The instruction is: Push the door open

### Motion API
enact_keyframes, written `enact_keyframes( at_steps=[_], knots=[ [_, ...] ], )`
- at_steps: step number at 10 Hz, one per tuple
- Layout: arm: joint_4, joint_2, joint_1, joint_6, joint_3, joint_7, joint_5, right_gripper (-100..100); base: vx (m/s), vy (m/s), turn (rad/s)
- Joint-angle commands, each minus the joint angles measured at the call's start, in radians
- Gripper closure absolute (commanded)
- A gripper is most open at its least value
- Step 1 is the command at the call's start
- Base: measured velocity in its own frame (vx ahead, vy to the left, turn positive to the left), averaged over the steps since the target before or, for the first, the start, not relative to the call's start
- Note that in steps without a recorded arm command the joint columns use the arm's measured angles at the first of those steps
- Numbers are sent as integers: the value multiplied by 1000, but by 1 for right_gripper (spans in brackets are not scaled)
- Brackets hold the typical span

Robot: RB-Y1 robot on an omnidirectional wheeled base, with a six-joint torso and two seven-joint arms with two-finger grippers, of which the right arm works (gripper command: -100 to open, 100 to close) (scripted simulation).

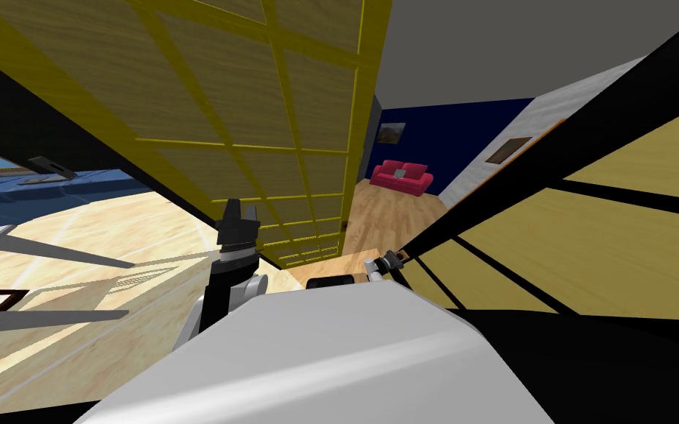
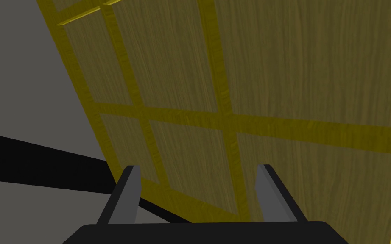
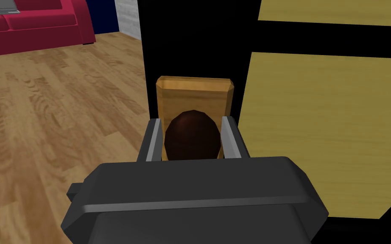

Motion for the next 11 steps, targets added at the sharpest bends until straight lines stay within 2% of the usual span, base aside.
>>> enact_keyframes(
  at_steps=[1, 2, 3, 5, 8, 10, 11],
  knots=[
    [10, -4, -13, -23, -50, -9, 17, 100, 44, -111, 77],
    [19, 2, -21, -27, -78, -12, 25, 100, 54, -114, 69],
    [19, 2, -21, -27, -84, -12, 25, 100, 27, -79, 17],
    [35, 16, -37, -34, -137, -18, 41, 100, 19, -65, 53],
    [54, 38, -55, -42, -200, -25, 59, 100, 29, -66, 51],
    [65, 55, -65, -47, -234, -29, 69, 100, 37, -50, 26],
    [62, 51, -63, -45, -220, -27, 66, 100, 14, -18, 7]
  ],
)
